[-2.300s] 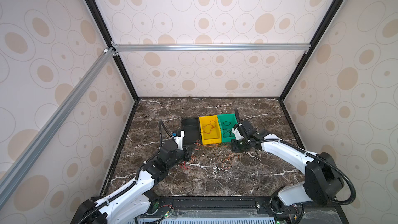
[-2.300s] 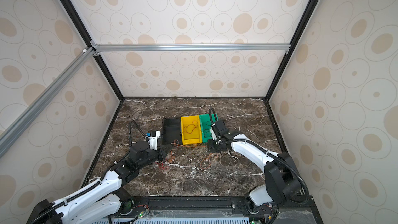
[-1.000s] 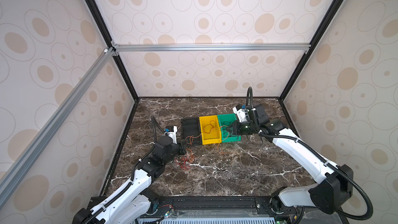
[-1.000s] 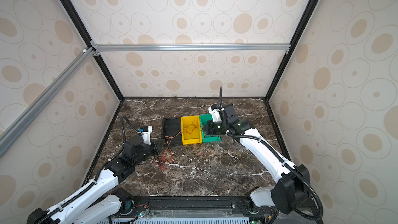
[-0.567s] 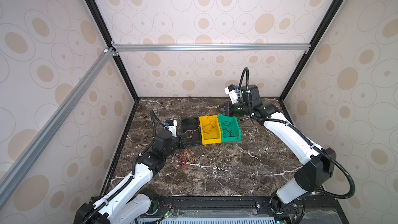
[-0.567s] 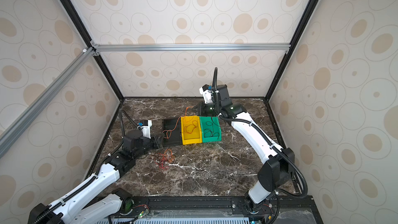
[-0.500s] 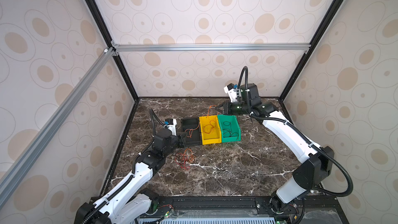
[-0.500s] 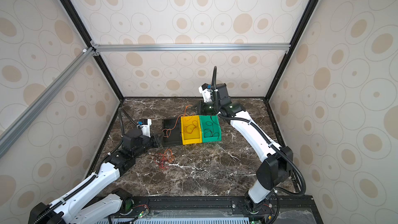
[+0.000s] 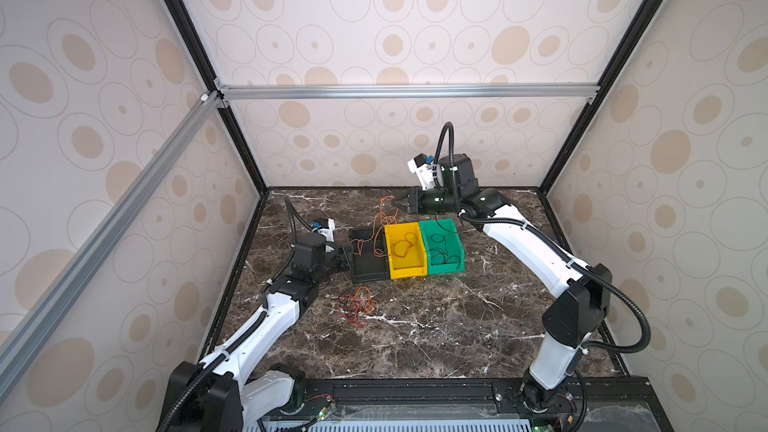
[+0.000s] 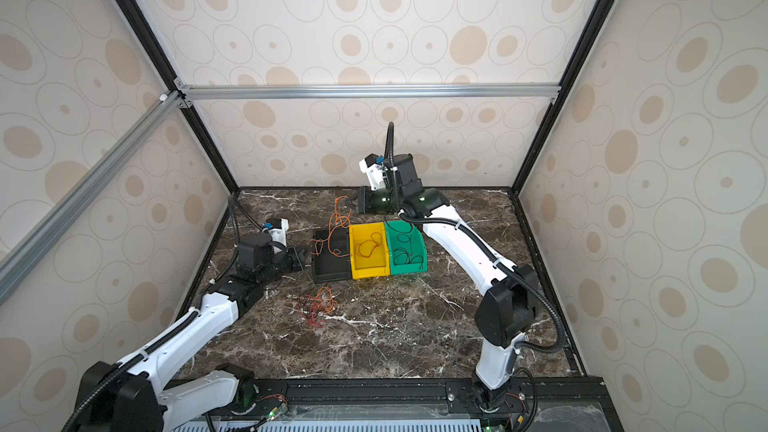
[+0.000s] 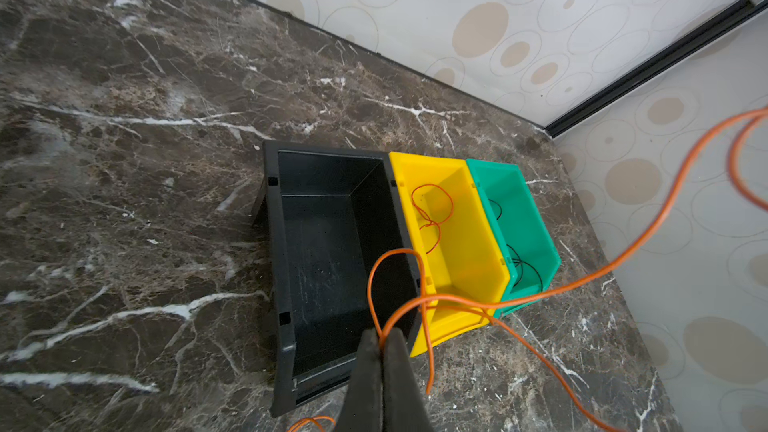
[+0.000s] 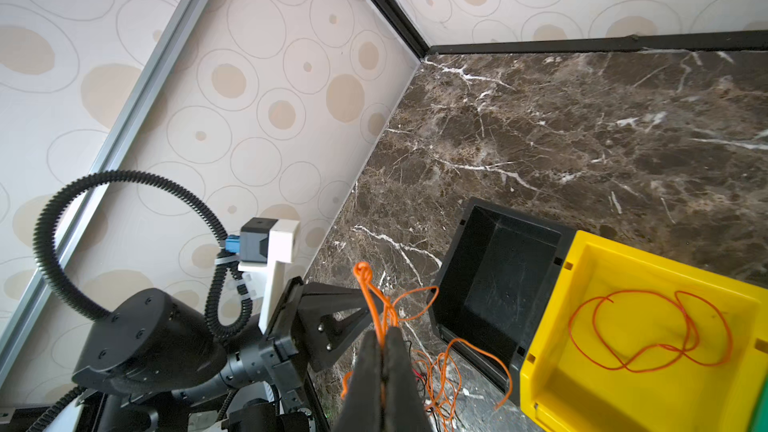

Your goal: Untangle the cables

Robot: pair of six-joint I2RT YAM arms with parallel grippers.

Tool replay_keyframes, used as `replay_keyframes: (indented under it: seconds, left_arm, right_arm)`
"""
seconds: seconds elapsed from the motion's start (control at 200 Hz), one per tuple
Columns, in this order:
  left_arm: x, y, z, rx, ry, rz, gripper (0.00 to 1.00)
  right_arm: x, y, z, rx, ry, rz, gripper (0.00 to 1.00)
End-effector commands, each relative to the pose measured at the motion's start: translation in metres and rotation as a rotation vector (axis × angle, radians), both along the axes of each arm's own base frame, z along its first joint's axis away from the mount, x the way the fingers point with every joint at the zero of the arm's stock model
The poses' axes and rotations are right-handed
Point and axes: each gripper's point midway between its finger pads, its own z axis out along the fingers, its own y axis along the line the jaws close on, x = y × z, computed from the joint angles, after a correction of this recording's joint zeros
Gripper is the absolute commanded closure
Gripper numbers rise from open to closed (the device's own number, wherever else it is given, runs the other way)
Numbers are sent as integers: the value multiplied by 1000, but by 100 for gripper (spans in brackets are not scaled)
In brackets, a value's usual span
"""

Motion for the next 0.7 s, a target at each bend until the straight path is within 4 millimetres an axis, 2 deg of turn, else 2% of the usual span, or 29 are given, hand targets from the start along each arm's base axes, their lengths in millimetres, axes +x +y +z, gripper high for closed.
replay_keyframes:
  seconds: [0.0,0.14,0.345,0.535,0.695]
  left_arm:
    - [20,-3,24,6,-78,-27,100]
    - [30,3,21,21,-73,-15,100]
    - [34,16,20,16,-74,10,100]
    - [34,31,23,15,-79,35,100]
    - [33,35,21,3,-75,34,100]
  right_arm:
    - [12,18,-2,67,-10,28,100]
    - [23,31,-19,77,-19,34,100]
    - [36,48,-46,83,38,23,100]
    - [40,70,-57,103,78,50,100]
    - [43,70,-83,24,76,26,100]
